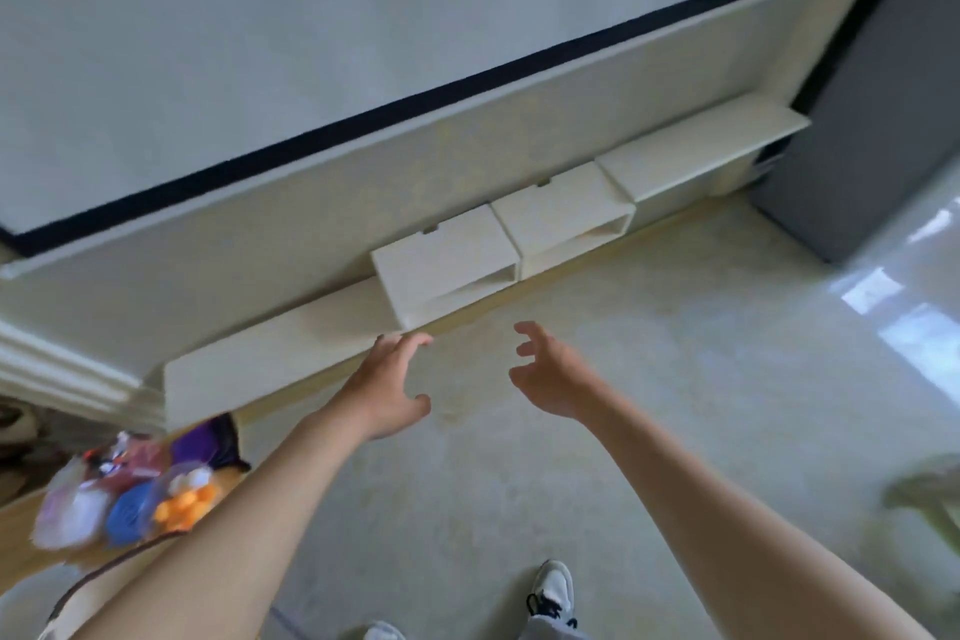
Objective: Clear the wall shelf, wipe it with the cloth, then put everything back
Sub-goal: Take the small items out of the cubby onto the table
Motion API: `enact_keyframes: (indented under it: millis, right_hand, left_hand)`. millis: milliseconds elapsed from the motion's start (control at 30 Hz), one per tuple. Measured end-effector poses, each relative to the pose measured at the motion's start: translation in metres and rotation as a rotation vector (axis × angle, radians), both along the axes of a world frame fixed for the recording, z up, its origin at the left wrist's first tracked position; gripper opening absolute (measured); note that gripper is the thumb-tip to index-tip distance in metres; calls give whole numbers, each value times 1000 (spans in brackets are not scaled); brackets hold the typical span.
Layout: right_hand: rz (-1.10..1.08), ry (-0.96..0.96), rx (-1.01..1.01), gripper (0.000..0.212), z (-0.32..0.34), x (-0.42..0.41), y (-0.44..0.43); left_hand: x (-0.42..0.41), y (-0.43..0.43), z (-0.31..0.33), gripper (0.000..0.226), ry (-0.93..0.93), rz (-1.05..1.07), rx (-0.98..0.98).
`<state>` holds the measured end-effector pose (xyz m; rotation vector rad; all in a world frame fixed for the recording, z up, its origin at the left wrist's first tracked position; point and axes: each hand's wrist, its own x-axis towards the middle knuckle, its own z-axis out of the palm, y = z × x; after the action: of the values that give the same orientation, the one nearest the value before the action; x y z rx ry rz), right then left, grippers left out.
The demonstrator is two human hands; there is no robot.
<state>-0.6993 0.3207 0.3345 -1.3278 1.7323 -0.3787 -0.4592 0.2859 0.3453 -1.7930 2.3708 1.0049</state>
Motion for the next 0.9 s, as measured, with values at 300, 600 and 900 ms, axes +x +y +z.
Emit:
enact_keyframes:
  millis: [300,600,900]
  right_hand:
    - [-232,-26,-20,65,5,-98,5]
    - [-292,30,42,66,-10,-143,-49]
    - [-267,159,168,66,-35,-185,-143]
  left_hand:
    - [-115,-35,9,74,15,-182,-17]
    - [-166,-108,-17,81,85,-219,69]
    - [-215,-211,-58,78,191,-186,148]
